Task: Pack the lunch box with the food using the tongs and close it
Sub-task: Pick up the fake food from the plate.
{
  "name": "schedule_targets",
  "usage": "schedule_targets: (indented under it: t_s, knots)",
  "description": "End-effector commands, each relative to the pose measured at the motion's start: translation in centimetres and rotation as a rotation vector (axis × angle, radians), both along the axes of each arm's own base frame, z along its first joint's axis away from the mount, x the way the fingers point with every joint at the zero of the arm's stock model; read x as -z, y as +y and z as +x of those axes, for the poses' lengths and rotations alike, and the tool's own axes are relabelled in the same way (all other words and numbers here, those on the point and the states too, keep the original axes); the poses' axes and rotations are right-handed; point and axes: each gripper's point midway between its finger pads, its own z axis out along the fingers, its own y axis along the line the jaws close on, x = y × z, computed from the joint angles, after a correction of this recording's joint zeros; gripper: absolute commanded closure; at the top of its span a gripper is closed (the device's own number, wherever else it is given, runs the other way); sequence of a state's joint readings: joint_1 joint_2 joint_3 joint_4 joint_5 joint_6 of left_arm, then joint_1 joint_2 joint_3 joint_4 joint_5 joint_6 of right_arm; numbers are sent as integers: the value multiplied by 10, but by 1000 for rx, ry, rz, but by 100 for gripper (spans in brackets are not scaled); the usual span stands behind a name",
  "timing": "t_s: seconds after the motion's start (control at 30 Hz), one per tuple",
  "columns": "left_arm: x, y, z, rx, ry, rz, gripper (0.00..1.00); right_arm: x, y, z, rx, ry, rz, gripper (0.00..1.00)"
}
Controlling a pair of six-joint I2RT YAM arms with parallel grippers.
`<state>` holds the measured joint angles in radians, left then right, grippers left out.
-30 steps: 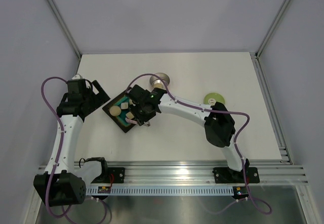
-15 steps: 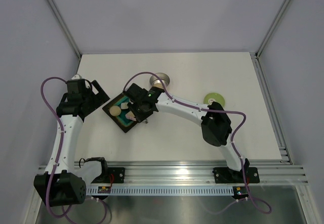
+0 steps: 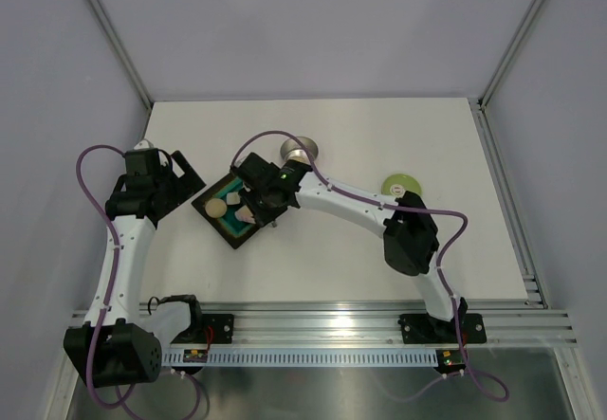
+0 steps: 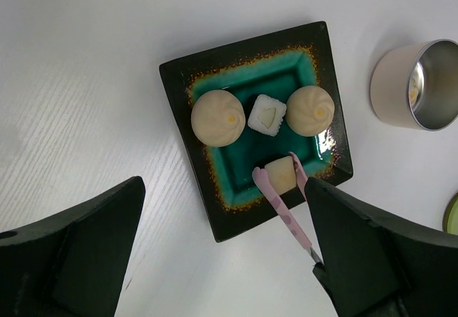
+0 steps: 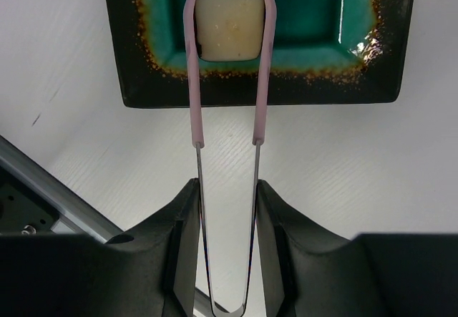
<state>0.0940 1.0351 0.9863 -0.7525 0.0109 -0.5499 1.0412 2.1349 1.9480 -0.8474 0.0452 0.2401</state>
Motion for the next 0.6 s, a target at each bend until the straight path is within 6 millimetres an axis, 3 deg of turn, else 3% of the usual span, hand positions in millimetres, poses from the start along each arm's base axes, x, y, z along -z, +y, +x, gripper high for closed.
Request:
schedule_targets:
  t_s: [0.0, 0.2, 0.57]
  knots:
    - [-10, 0, 6, 19, -56, 1, 1, -62, 0, 18, 26, -105, 117, 79]
    - [-9, 0, 5, 17, -52, 1, 1, -83, -12, 39, 78, -139, 159, 80]
    - [-11, -2, 5, 21, -57, -8, 1, -113, -79, 111, 280, -235, 188, 79]
